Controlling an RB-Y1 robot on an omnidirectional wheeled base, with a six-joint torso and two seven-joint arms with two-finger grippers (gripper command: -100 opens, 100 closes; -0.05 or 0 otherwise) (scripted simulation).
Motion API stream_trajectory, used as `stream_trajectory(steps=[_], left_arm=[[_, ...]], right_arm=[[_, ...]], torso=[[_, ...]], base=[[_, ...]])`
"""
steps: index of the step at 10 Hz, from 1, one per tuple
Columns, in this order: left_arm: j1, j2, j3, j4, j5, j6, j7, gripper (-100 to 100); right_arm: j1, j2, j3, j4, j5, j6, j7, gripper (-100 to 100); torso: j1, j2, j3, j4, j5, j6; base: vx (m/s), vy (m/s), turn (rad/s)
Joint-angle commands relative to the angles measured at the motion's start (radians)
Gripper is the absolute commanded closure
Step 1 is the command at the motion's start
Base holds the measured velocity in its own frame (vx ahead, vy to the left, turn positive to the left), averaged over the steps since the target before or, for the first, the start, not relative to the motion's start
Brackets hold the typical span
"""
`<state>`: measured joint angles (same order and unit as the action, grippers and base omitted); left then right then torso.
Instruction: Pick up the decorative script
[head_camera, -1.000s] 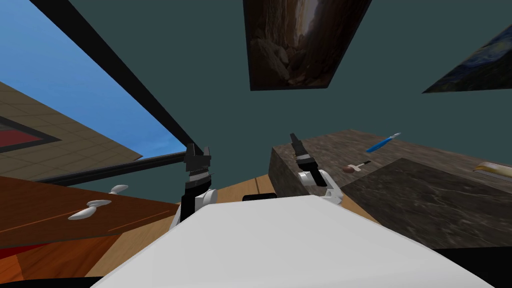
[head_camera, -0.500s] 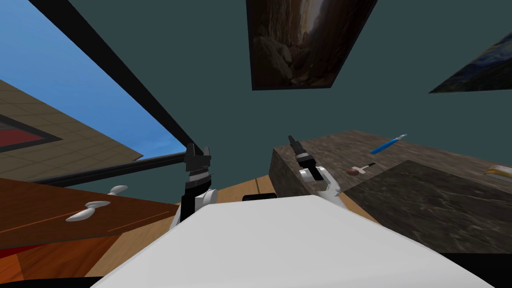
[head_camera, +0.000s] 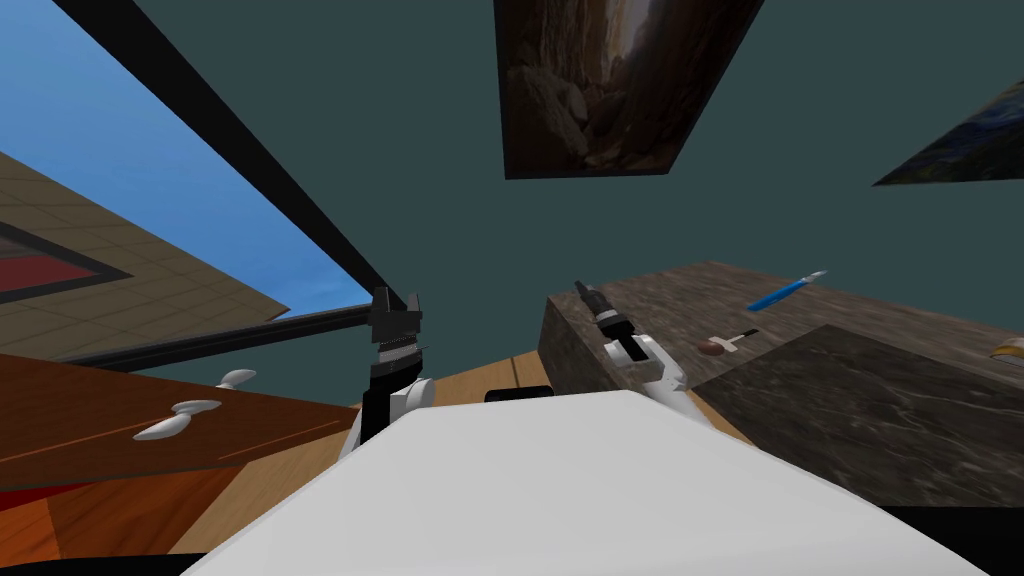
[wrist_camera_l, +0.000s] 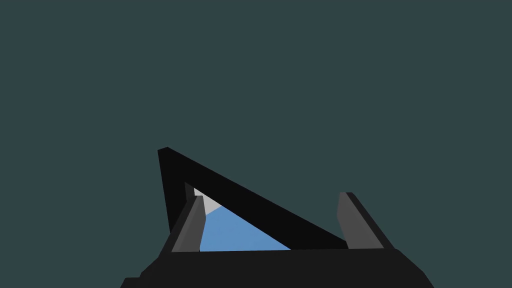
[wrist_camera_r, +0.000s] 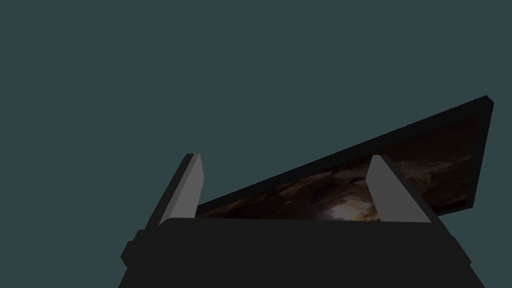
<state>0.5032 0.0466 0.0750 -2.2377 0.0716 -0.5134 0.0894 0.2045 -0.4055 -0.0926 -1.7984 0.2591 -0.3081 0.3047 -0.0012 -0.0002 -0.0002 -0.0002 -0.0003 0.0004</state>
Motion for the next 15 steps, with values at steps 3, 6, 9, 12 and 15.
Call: stream_trajectory(steps=[3,6,9,12,15], left_arm=[[0.000,0.000,0.000,0.000,0.000,0.000,0.000,0],[0.000,0.000,0.000,0.000,0.000,0.000,0.000,0],[0.000,0.000,0.000,0.000,0.000,0.000,0.000,0],[0.000,0.000,0.000,0.000,0.000,0.000,0.000,0],[0.000,0.000,0.000,0.000,0.000,0.000,0.000,0]], right_arm=[[0.015,-0.059,0.012,0.077,0.037,-0.009,0.027,-100],[0.048,-0.139,0.030,0.168,0.079,-0.028,0.057,-100],[0.086,-0.217,0.048,0.254,0.117,-0.048,0.084,-100],[0.120,-0.288,0.064,0.326,0.151,-0.067,0.107,-100],[0.146,-0.345,0.079,0.381,0.177,-0.081,0.124,-100]], torso=[[-0.001,0.000,0.000,0.000,0.000,0.000],[-0.002,0.000,0.000,0.000,0.000,0.000],[-0.003,0.001,0.001,0.000,0.000,0.000],[-0.003,0.001,0.000,0.000,-0.001,0.000],[-0.001,0.001,0.000,0.000,0.000,0.000]], base=[[0.004,-0.024,0.028],[0.000,-0.035,0.037],[-0.005,-0.049,0.042],[0.003,-0.049,0.041],[-0.002,-0.022,0.034]])
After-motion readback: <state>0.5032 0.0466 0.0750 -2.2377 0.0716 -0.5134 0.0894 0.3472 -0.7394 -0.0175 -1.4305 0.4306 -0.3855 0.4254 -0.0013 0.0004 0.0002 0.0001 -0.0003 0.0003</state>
